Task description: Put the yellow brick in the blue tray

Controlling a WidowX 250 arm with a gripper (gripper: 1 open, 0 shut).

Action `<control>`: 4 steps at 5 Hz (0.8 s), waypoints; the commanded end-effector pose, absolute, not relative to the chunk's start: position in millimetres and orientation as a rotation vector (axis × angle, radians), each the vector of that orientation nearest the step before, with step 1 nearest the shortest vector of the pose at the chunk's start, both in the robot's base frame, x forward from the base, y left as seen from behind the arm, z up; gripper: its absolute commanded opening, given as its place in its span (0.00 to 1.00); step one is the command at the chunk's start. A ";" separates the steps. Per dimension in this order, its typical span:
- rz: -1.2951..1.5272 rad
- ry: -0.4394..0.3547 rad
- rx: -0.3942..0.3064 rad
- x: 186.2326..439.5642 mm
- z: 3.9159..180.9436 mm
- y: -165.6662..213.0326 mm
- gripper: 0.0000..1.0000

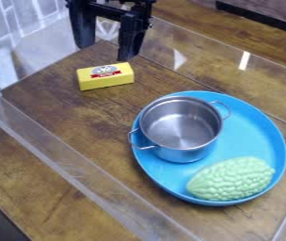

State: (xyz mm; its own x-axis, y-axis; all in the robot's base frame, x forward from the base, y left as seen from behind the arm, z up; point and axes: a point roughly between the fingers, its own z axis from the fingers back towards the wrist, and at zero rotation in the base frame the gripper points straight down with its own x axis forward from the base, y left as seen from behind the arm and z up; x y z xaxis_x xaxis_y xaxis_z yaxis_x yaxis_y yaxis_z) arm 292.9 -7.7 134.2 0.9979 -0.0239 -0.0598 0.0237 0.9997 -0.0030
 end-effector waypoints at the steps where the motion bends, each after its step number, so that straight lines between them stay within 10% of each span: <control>1: -0.147 0.073 0.006 301.9 122.9 -2.1 1.00; 4: -0.520 0.031 0.039 317.1 97.9 13.7 1.00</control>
State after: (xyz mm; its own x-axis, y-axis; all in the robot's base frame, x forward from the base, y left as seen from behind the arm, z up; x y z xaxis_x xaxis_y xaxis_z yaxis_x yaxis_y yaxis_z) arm 314.3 6.3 84.9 0.8588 -0.5065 -0.0770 0.5084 0.8611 0.0047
